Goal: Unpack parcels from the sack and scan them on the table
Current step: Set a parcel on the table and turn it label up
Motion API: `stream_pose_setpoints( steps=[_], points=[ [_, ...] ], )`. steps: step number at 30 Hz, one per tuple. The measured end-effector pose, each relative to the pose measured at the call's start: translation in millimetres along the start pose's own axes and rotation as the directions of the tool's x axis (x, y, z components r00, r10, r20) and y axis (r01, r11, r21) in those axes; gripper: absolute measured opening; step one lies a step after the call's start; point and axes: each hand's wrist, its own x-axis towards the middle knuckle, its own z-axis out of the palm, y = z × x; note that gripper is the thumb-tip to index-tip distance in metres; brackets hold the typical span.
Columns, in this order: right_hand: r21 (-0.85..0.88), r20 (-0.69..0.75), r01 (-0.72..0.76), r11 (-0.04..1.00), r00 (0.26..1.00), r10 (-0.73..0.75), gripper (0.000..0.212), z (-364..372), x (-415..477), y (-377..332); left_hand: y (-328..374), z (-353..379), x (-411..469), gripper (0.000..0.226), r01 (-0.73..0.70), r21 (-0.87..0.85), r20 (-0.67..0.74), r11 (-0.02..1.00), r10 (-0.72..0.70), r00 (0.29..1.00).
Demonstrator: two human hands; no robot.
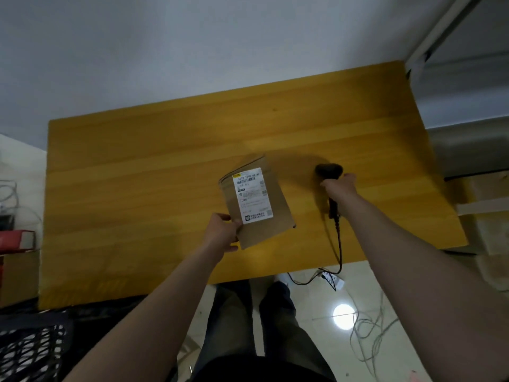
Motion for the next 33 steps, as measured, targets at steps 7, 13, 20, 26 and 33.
stream_pose_setpoints(
  steps=[7,13,20,26,33],
  points=[
    [-0.068,0.132,0.041,0.997,0.991,-0.032,0.025,6,1,18,2,9,-6,0.027,-0.002,-0.071,0.009,0.997,0.003,1.000],
    [-0.092,0.124,0.240,0.966,0.966,-0.229,0.013,1,-58,4,14,26,-26,0.025,0.084,-0.270,0.124,0.959,-0.052,0.991],
    [-0.220,0.289,0.405,0.887,0.896,-0.337,0.017,31,-123,-23,12,25,-29,0.054,-0.284,-0.003,-0.204,0.959,0.277,0.939],
    [-0.250,0.323,0.455,0.854,0.871,-0.370,0.011,48,-136,-41,22,3,-15,0.065,-0.442,0.085,0.045,0.893,0.440,0.897],
    [-0.294,0.314,0.448,0.844,0.880,-0.357,0.011,55,-137,-44,23,-3,-12,0.065,-0.448,0.044,0.056,0.893,0.445,0.894]
  ],
)
